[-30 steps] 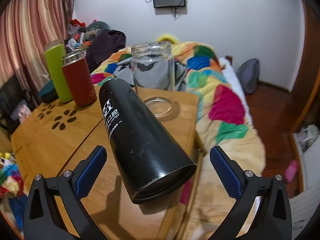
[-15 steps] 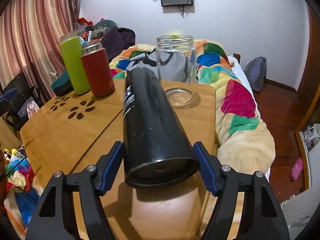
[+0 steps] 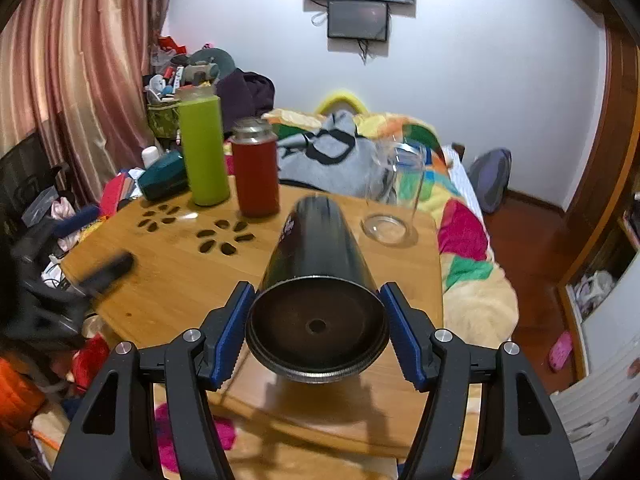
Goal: Flip cup upside down
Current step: 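Lift the black tumbler with the right gripper toward the left gripper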
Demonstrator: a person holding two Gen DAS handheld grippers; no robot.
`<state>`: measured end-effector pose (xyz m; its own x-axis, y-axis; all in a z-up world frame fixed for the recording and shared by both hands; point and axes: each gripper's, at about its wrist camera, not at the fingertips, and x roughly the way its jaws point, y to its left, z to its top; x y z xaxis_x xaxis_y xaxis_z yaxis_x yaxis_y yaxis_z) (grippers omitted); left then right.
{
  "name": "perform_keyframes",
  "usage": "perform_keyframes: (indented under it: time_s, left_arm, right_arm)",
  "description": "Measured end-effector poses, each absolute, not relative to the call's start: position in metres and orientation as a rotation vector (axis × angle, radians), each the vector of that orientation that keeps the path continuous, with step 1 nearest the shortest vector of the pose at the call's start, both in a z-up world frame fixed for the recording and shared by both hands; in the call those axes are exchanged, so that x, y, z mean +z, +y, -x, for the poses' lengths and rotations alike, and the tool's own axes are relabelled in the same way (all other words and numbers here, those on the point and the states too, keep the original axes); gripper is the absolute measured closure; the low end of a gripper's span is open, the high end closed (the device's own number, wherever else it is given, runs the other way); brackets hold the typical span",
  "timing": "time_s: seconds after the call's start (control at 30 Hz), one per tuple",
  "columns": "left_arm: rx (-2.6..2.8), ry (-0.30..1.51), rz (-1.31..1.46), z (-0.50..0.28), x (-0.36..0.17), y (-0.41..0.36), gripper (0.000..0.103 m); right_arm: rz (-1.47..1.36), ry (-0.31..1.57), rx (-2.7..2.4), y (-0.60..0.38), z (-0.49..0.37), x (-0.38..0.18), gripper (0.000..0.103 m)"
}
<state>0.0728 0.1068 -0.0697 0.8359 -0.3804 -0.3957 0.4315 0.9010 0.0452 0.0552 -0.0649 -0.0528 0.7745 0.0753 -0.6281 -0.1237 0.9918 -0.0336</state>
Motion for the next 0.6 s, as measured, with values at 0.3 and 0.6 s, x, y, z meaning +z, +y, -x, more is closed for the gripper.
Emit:
perform_keyframes:
  time_s: [0.3,0.6]
  left_arm:
    - [-0.513,0.31,-0.23,-0.051,-0.086,0.087,0.0]
    - [-0.555,0.221,-0.26,-0.045,-0.094,0.076,0.0]
  right_arm:
    - [0.129,0.656,0.193,-0.024,-0.039,-0.021,0.042]
    - [0.168,0.683,0.303,0.003,-0.027,-0.018,0.042]
